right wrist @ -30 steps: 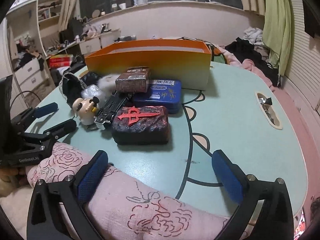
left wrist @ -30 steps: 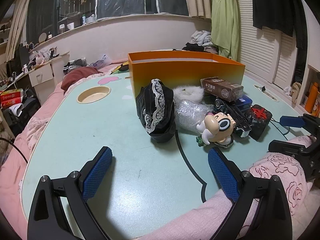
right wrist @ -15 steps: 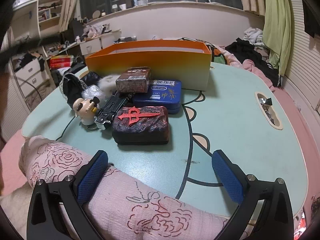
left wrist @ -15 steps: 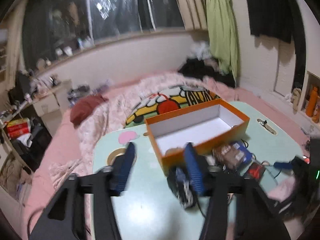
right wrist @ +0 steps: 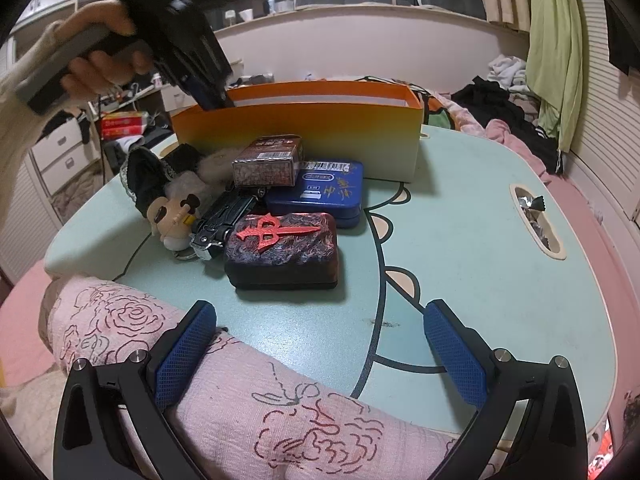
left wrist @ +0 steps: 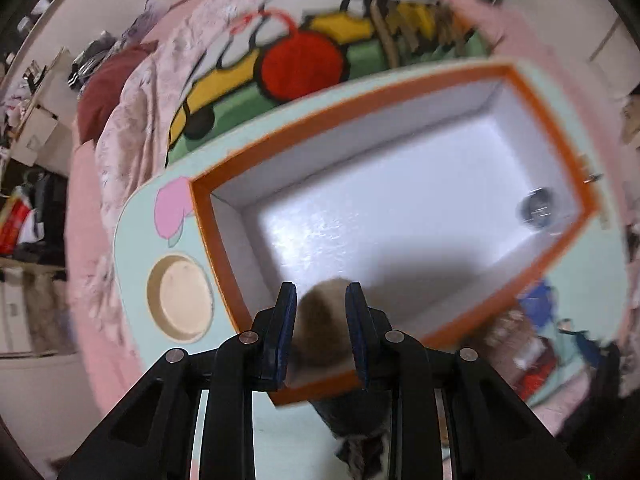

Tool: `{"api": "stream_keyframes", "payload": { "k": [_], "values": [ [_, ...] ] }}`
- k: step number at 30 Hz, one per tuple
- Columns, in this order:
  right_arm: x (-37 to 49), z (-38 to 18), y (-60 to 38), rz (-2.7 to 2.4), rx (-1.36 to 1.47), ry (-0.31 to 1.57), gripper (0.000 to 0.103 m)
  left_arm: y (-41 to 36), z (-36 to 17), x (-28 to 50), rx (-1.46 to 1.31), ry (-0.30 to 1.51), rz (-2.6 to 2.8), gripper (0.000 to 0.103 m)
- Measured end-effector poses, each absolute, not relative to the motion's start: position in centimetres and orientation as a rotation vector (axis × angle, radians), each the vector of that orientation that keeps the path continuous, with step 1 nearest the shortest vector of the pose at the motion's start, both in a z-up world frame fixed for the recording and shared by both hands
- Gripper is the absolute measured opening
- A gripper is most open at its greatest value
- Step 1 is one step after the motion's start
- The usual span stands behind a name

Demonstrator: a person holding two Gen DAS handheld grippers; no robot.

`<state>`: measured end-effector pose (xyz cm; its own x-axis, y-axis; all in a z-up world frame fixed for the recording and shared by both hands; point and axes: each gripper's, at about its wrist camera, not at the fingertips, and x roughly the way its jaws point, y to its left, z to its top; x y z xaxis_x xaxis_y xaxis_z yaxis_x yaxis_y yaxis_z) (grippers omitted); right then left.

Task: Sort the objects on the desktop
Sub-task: 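Reach the left gripper into the box and grasp the brown furry ball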

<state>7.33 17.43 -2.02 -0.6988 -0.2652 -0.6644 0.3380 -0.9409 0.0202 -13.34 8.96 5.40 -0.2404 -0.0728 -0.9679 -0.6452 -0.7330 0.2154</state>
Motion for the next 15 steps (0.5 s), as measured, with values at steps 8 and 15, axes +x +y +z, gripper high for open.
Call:
{"api": "stream_keyframes", "payload": {
  "k": [8,15],
  "values": [
    [7.1,-1.9,17.0,-2.620,0.997,0.145,0.103,8.9,4.1,-14.1,-1.730,0.801,1.895,0.024],
    [7.0,-2.0,17.0,-2.618,0.995,0.144,0.103,8.3,4.9,-12.9,-1.631,0.728,1.935,0.010]
  ]
}}
